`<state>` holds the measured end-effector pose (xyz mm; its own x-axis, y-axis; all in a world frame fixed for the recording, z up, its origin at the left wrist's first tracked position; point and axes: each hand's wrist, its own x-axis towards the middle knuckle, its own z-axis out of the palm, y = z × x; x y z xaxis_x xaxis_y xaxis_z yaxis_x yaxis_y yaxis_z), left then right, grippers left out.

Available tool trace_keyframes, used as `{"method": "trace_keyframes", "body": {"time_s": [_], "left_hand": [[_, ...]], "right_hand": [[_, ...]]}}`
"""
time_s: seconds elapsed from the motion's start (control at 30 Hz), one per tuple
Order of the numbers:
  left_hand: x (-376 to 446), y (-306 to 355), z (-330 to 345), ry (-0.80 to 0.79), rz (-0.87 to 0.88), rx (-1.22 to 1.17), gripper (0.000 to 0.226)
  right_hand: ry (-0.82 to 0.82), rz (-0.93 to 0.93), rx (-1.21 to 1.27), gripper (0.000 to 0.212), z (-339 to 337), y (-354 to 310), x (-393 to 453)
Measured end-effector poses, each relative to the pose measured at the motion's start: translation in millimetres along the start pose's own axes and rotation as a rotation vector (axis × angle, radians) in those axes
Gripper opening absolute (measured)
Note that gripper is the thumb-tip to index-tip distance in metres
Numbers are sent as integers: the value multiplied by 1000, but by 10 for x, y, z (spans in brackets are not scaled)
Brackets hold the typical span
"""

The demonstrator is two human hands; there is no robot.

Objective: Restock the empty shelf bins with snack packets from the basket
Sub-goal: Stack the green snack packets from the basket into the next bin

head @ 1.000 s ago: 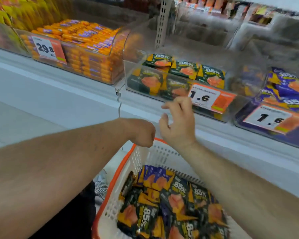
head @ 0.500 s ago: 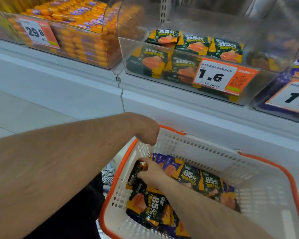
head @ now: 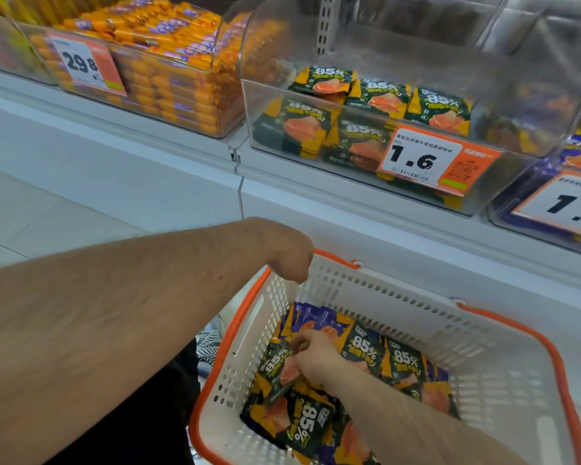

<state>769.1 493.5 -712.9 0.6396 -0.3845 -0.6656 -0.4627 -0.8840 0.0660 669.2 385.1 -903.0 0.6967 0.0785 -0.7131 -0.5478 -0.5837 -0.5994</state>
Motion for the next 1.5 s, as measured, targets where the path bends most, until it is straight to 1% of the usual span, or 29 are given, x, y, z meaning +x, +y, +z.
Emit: {"method": "trace_keyframes", "body": {"time_s": [0.13, 0.2, 0.3, 0.4, 0.47, 0.5, 0.57, 0.63, 0.73, 0.83, 0.9, 0.93, 0.97, 1.0, 1.07, 1.1, 1.17, 1.23, 1.3, 1.43, 1.5], "left_hand": [[-29, 22, -69, 14, 15, 14, 37], [-77, 0, -145, 17, 8, 5, 39], [-207, -63, -324, 85, -29, -41, 39], [-412, -135, -512, 141, -87, -95, 58], [-514, -213, -593, 134, -74, -172, 64], [-559, -249, -625, 135, -46, -250, 63], [-627, -290, -671, 151, 46, -455, 52], [-683, -293, -719, 244, 135, -612, 34], [-750, -303, -787, 438, 234, -767, 9], [-767, -329, -824, 563, 279, -963, 5], [-776, -308, -868, 717, 295, -1139, 3], [-778, -301, -901, 800, 299, -1254, 3], [-785, -300, -935, 880, 290, -1361, 6], [-773, -327, -965, 962, 257, -1412, 9], [-727, -410, -987, 1088, 140, -1330, 8], [-710, -442, -977, 1098, 89, -1265, 5], [-665, -474, -931, 1042, 46, -1164, 14], [-645, -453, -885, 978, 26, -1055, 21], [-618, -442, -864, 954, 4, -950, 26], [-581, -465, -862, 955, -4, -923, 28], [-574, -461, -860, 961, 2, -907, 27]], "right_hand": [[21, -65, 92, 29, -376, -79, -129], [27, -116, 80, 37, -609, -156, -245], [114, -228, 41, 49, -955, -329, -486], [216, -383, 61, 52, -1222, -573, -797], [264, -465, 72, 51, -1356, -739, -1021], [278, -505, 99, 50, -1411, -812, -1127], [287, -579, 182, 50, -1482, -934, -1300], [308, -628, 209, 49, -1521, -1062, -1453], [377, -697, 148, 45, -1643, -1275, -1599], [411, -794, 152, 38, -1801, -1553, -1692], [464, -845, 143, 36, -1903, -1761, -1728], [519, -858, 160, 36, -1966, -1867, -1731], [587, -860, 208, 36, -2047, -1976, -1712], [661, -842, 264, 35, -2138, -2088, -1698], [777, -775, 325, 32, -2314, -2290, -1659], [800, -717, 315, 30, -2386, -2371, -1623], [790, -581, 249, 27, -2485, -2465, -1514], [729, -467, 158, 27, -2524, -2498, -1386], [697, -369, 62, 27, -2530, -2500, -1259], [615, -247, -59, 30, -2473, -2520, -1173], [645, -145, -192, 22, -2435, -2552, -1130]]}}
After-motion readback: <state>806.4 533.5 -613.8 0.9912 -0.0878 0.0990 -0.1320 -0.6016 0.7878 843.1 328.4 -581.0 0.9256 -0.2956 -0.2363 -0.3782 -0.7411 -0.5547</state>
